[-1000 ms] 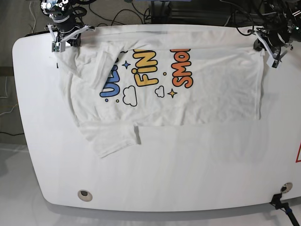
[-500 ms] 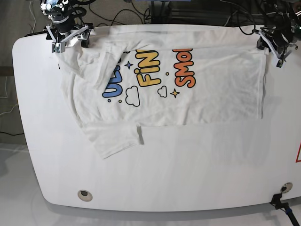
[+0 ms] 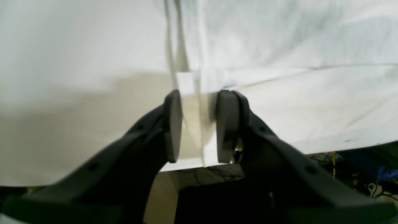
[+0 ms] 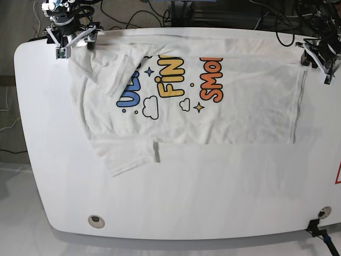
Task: Fold the T-shirt properly
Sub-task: 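Open both grippers and release the shirt's shoulder edges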
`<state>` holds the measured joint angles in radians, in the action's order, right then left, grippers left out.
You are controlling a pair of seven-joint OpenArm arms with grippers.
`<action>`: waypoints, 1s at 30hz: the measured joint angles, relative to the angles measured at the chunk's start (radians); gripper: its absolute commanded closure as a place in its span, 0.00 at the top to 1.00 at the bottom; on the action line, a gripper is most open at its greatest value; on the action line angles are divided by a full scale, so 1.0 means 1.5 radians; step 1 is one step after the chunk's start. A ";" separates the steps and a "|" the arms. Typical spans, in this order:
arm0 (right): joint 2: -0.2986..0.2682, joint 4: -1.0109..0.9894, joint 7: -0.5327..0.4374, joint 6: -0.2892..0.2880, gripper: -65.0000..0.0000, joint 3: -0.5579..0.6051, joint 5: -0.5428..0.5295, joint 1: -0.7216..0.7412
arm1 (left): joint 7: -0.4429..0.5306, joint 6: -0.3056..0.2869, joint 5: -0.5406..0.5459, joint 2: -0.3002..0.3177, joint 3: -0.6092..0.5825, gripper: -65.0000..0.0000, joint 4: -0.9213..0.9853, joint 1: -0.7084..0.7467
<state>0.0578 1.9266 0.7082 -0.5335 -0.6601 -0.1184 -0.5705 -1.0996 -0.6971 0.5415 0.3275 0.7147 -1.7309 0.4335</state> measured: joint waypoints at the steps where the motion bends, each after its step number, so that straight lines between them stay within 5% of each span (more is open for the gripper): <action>1: -0.001 0.000 0.001 0.002 0.76 0.000 0.000 0.002 | -0.001 0.000 -0.001 0.000 0.000 0.26 0.000 0.003; 10: -0.015 0.000 0.002 0.002 0.76 0.001 -0.001 0.018 | -0.002 0.000 -0.007 -0.017 0.003 0.26 -0.039 0.054; 30: -0.020 0.001 0.002 0.001 0.76 0.001 -0.006 0.014 | -0.003 0.000 -0.005 0.002 0.029 0.26 -0.046 0.008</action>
<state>0.0284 1.9274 0.7113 -0.5320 -0.6594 -0.1268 -0.5491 -1.1038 -0.6971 0.5343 0.3302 0.7586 -1.8000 0.4458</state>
